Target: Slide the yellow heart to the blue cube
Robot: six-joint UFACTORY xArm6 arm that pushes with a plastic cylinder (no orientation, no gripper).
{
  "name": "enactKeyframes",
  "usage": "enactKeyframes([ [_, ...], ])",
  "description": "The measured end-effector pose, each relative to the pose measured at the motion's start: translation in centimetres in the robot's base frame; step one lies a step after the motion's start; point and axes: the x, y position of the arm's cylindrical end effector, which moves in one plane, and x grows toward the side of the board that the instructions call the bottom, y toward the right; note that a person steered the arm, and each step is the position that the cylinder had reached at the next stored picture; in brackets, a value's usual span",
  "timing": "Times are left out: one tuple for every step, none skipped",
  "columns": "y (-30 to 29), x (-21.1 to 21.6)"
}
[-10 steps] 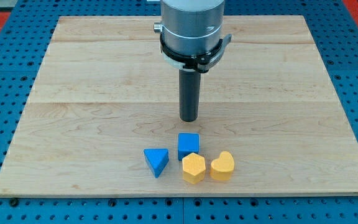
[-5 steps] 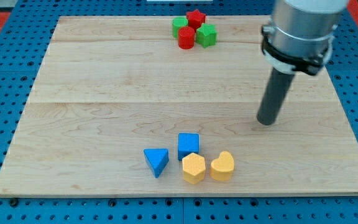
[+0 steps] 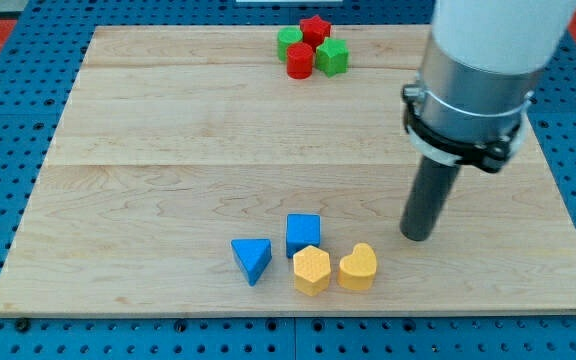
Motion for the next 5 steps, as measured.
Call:
enactKeyframes([
  [-0.6,5.3],
  [-4.1,7.1],
  [-5.3,6.9],
  [-5.3,6.6],
  [-5.3,6.5],
])
